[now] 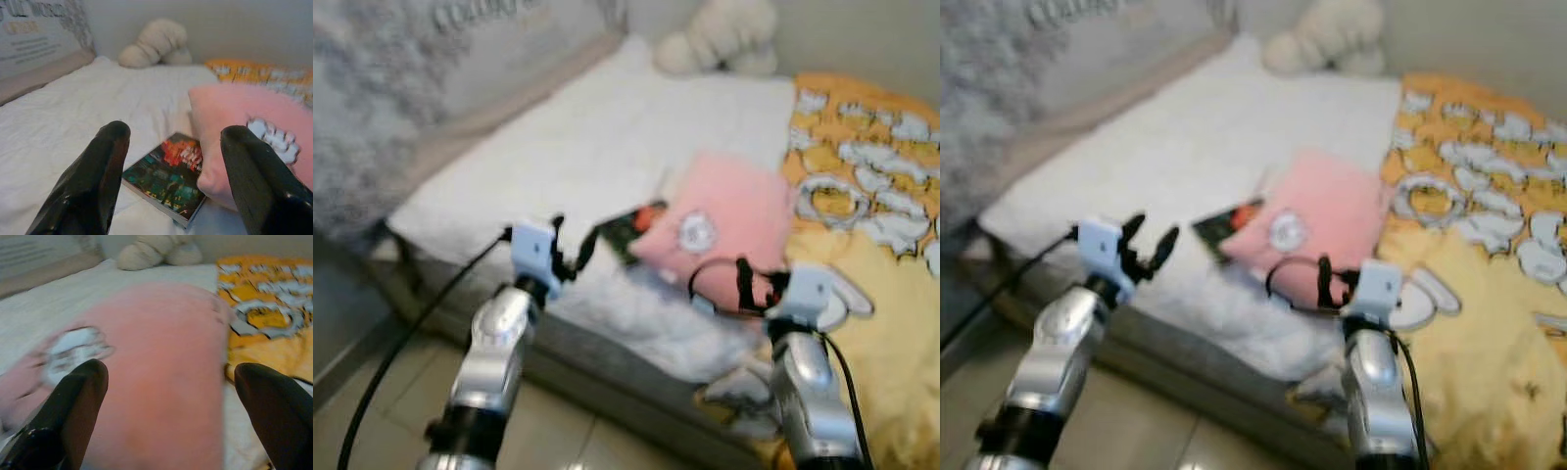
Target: Clean up the room
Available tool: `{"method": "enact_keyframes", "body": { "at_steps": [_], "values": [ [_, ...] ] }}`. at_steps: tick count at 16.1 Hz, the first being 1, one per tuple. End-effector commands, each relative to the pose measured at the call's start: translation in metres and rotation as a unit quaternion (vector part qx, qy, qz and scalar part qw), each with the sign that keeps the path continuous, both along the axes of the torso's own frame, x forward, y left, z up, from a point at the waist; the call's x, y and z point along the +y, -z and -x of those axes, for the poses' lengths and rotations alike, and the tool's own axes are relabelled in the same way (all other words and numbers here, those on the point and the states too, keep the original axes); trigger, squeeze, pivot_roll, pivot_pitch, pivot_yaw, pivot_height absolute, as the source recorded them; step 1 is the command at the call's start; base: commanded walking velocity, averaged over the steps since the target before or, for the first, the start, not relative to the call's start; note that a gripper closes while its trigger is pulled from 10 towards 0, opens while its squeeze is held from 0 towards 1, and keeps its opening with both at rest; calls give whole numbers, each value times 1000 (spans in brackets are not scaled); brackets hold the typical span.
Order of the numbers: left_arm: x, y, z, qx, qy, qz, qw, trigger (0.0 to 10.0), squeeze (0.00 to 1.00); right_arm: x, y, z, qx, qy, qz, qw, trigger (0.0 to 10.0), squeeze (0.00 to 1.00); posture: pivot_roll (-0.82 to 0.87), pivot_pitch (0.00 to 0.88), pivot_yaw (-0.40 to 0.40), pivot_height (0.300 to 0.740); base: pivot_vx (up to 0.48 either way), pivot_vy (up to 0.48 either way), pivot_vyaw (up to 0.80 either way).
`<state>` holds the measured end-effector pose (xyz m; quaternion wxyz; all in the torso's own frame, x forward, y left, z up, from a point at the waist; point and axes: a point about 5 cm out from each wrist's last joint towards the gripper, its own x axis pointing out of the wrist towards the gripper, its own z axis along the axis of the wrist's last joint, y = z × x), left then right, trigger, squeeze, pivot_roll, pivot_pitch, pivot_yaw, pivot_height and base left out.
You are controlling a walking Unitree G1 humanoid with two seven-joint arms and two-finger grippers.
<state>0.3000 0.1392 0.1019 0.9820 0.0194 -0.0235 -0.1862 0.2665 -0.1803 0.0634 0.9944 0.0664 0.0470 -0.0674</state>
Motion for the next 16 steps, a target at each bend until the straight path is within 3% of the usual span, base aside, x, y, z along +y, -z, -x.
{"method": "enact_keyframes", "body": {
  "at_steps": [1,3,5,9,11,14,16],
  "values": [
    [-4,10,4,21,21,-14,999,10000,0,-19,8,8,29,38,-9,999,10000,0,108,0,-42,740,0,0,0],
    [3,11,6,16,41,-21,999,10000,0,-19,9,12,26,25,31,999,10000,0,105,0,-44,740,0,0,0],
    [7,6,2,19,54,15,998,10000,0,-11,7,10,24,-6,36,999,10000,0,102,0,-46,740,0,377,-653],
    [-8,1,-1,1,56,12,998,10000,0,-14,4,8,15,-4,48,999,10000,0,92,0,-41,740,0,473,-677],
    [-13,7,1,7,43,-14,999,10000,0,-16,4,9,14,7,52,999,10000,0,92,0,-40,740,0,0,0],
    [-15,12,6,14,47,-8,999,10000,0,-16,4,11,14,8,54,998,10000,0,94,0,-42,740,0,0,0],
    [-12,10,3,13,40,-2,999,10000,0,-16,6,11,18,8,47,999,10000,0,97,0,-44,740,0,0,-794]
  ]
}}
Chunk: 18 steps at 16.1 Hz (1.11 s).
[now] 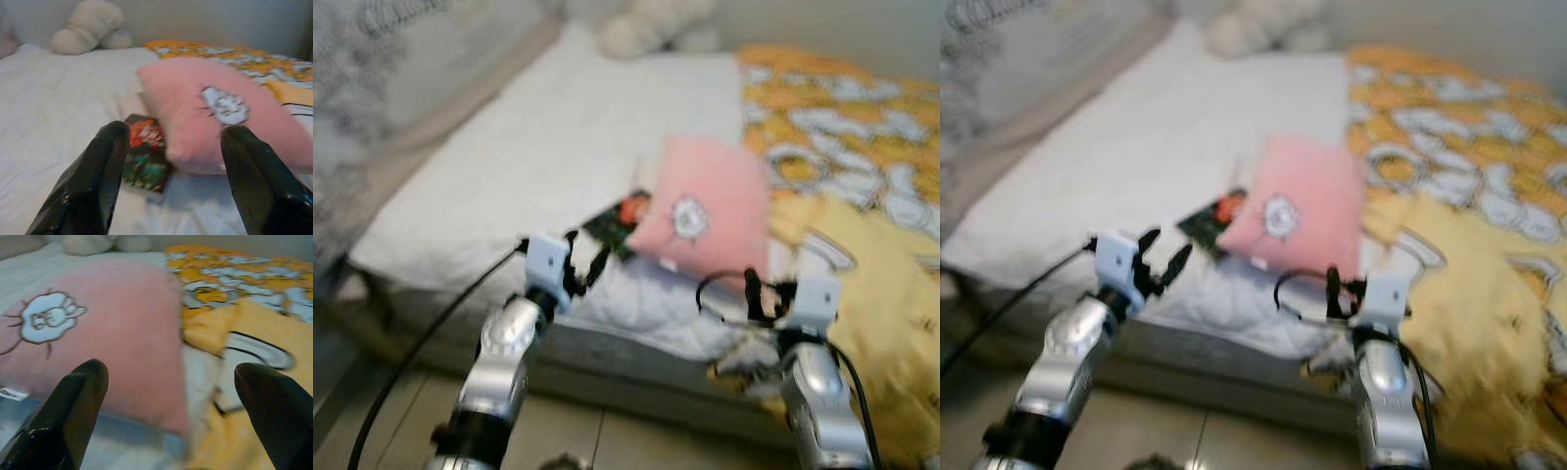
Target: Clean up the room
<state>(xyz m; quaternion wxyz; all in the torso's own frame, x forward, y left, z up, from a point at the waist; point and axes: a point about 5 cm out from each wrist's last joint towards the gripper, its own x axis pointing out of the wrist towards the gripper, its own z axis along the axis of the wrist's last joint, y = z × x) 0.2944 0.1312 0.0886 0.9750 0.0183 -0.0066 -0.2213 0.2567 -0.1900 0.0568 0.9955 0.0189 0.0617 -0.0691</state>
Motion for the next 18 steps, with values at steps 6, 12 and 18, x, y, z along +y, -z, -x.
{"method": "enact_keyframes", "body": {
  "at_steps": [6,12,18],
  "values": [
    [-1,5,4,17,-94,28,995,10000,1000,-6,-5,1,-16,7,-13,1000,10000,0,100,0,-49,740,0,0,-261],
    [1,6,-4,30,-121,17,992,10000,1000,-6,-4,-6,-14,-6,-9,1000,10000,0,116,0,-57,740,0,0,0],
    [-3,-13,-12,-7,-118,35,992,10000,0,-1,-2,-11,-11,-18,-17,1000,10000,0,117,0,-63,740,160,0,0]
  ]
}}
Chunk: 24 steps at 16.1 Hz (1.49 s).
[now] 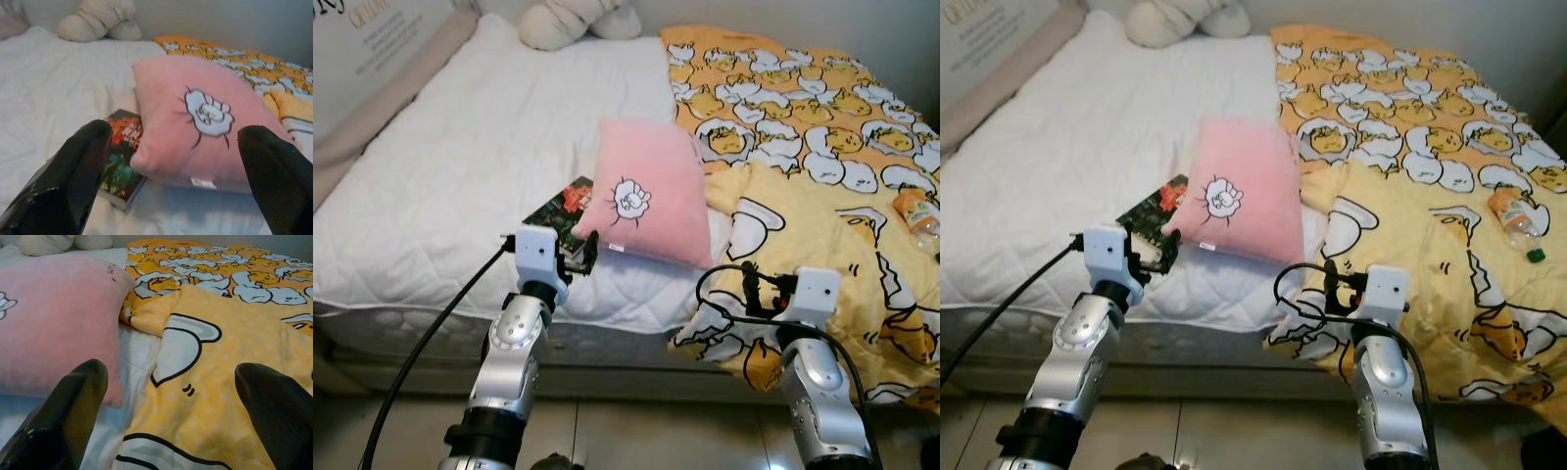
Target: Clean up the room
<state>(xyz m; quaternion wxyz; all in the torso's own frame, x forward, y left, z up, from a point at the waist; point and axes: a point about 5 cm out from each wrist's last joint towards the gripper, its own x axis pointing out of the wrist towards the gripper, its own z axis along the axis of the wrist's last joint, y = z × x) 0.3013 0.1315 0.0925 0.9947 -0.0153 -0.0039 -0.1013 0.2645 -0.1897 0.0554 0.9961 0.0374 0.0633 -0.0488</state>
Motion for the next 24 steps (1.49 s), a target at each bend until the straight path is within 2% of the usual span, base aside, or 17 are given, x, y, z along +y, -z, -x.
{"method": "enact_keyframes", "body": {
  "at_steps": [1,5,10,12,13,14,15,16,17,18,19,22,24],
  "values": [
    [-6,-9,-6,-15,8,4,1000,10000,0,-1,-4,-4,-11,0,2,1000,10000,0,116,0,-62,740,480,0,0],
    [-12,-11,-10,-13,19,19,1000,10000,0,-1,-4,-6,-10,4,0,1000,10000,0,106,0,-53,740,480,0,0],
    [-12,-12,-15,-12,4,15,1000,10000,0,-4,-9,-15,-10,0,7,1000,10000,0,103,0,-51,740,480,0,0],
    [-10,-15,-17,-12,-7,18,1000,10000,0,-3,-21,-30,-11,-21,13,1000,10000,0,102,0,-47,740,480,0,0],
    [-11,-18,-21,-12,-10,1,1000,10000,0,-5,-29,-45,-1,-32,-3,999,10000,0,106,0,-46,740,480,0,0],
    [-9,-15,-31,26,-19,-22,999,10000,0,-7,-33,-60,24,-47,-35,998,10000,0,113,0,-54,740,0,0,0],
    [-8,-15,-42,55,-7,-26,998,10000,0,-10,-30,-69,50,-49,-66,995,10000,0,120,0,-64,740,0,0,0],
    [-11,-7,-57,129,31,-27,991,10000,0,-10,-19,-77,96,-53,-130,986,10000,0,129,0,-73,740,0,0,0],
    [-11,-5,-59,145,35,-24,989,10000,0,-10,-16,-78,105,-50,-142,983,10000,0,129,0,-73,740,0,0,0],
    [-16,1,-61,186,65,-25,980,10000,0,-8,-10,-78,123,-45,-179,975,10000,0,144,0,-79,740,0,0,0],
    [-17,2,-62,200,72,-27,977,10000,0,-8,-7,-78,130,-41,-194,971,10000,0,144,0,-79,740,0,0,0],
    [-25,-8,-71,231,91,38,968,10000,0,1,8,-73,152,-42,-225,962,10000,0,121,0,-22,740,0,0,0],
    [-29,-11,-74,240,95,58,964,10000,0,9,11,-73,151,-40,-242,958,10000,0,109,0,-6,740,0,0,0]
  ]
}}
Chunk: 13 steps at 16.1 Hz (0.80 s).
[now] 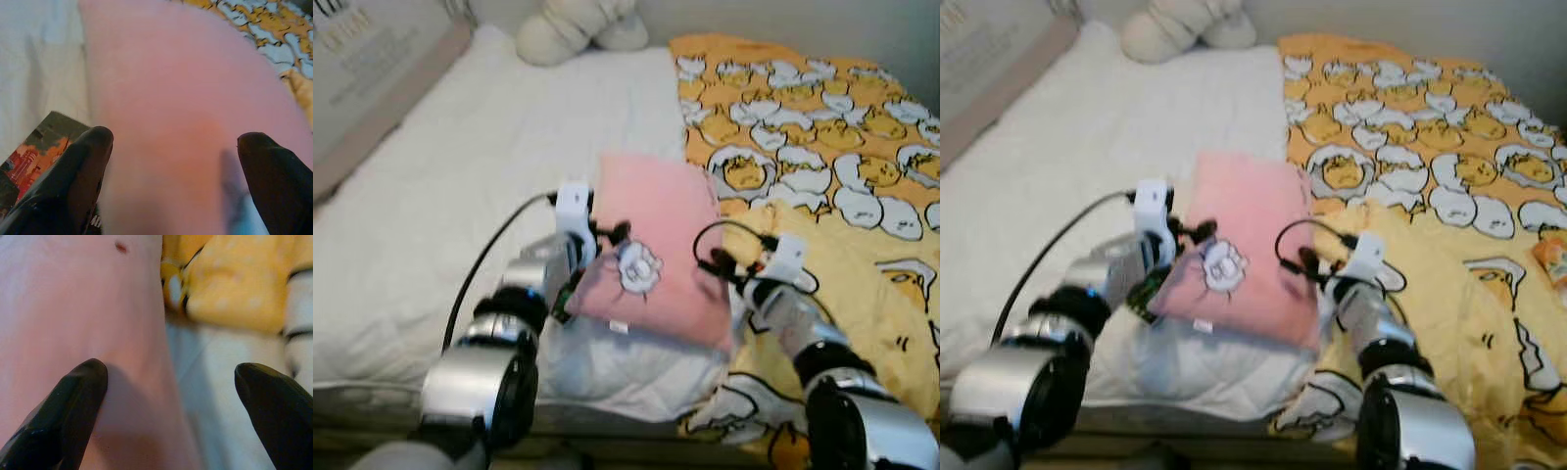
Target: Clean up the room
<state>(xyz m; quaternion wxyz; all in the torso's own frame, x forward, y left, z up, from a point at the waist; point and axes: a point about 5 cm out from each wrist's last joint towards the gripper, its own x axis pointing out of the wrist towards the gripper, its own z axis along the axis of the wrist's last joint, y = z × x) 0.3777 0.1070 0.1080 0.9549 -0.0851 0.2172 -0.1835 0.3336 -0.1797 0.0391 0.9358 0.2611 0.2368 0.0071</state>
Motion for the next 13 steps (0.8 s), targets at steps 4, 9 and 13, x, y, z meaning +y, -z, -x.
{"method": "enact_keyframes", "body": {
  "at_steps": [4,9,13],
  "values": [
    [-27,5,6,31,47,25,998,10000,0,21,-2,-6,4,-7,-7,1000,10000,0,102,38,-4,740,0,0,0],
    [4,51,27,101,-9,-85,991,10000,0,17,7,0,18,1,-3,1000,10000,0,141,42,-20,740,0,0,0],
    [-3,67,39,139,-12,-51,989,10000,0,14,13,4,36,11,-2,999,4235,0,130,36,-26,740,0,0,0]
  ]
}}
